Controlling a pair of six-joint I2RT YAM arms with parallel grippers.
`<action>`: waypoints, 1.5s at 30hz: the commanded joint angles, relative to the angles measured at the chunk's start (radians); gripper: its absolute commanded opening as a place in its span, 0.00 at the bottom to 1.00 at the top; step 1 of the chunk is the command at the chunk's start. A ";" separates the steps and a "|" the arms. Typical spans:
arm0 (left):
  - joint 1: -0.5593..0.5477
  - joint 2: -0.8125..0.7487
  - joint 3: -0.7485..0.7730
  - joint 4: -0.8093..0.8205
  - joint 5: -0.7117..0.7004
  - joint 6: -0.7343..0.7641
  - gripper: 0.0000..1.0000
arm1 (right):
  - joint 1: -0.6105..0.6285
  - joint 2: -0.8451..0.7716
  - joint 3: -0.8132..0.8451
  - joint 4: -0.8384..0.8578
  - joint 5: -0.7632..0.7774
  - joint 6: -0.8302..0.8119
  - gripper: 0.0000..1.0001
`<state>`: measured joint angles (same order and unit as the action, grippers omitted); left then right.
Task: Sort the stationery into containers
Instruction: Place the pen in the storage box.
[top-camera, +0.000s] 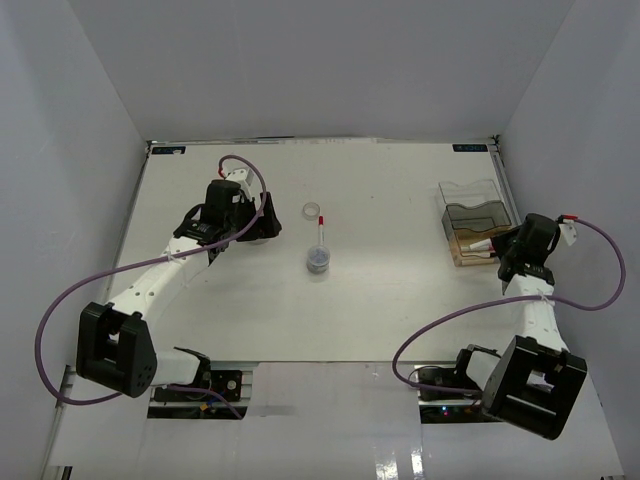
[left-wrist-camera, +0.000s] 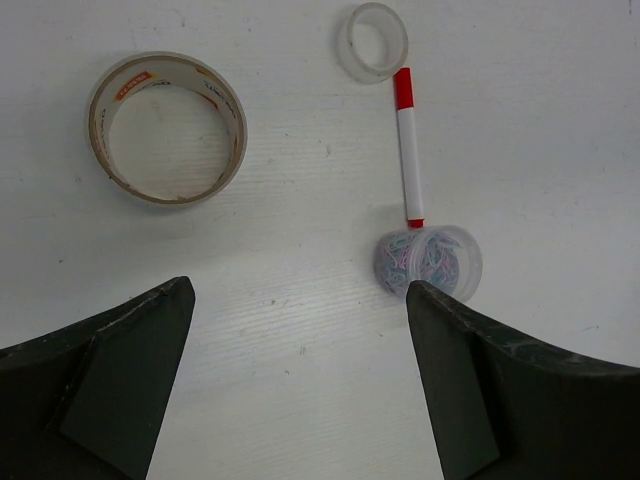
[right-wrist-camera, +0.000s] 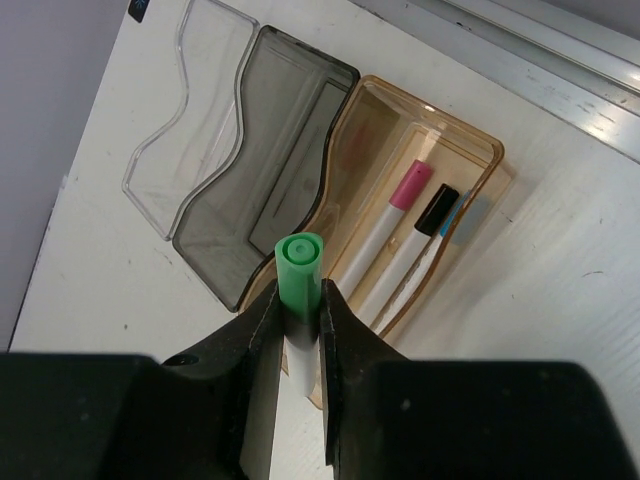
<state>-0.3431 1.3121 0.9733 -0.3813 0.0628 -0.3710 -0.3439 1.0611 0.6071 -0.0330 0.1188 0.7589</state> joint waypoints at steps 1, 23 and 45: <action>0.007 -0.043 0.001 0.015 -0.017 0.009 0.98 | -0.004 0.031 0.051 0.085 -0.025 0.037 0.08; 0.015 -0.028 0.001 0.010 -0.021 0.017 0.98 | -0.006 0.120 -0.112 0.260 -0.005 0.169 0.21; 0.016 -0.027 -0.001 0.010 0.008 0.012 0.98 | -0.015 -0.044 -0.090 0.174 0.009 0.041 0.78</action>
<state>-0.3347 1.3121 0.9733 -0.3813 0.0532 -0.3595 -0.3534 1.0927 0.4702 0.1658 0.1051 0.8948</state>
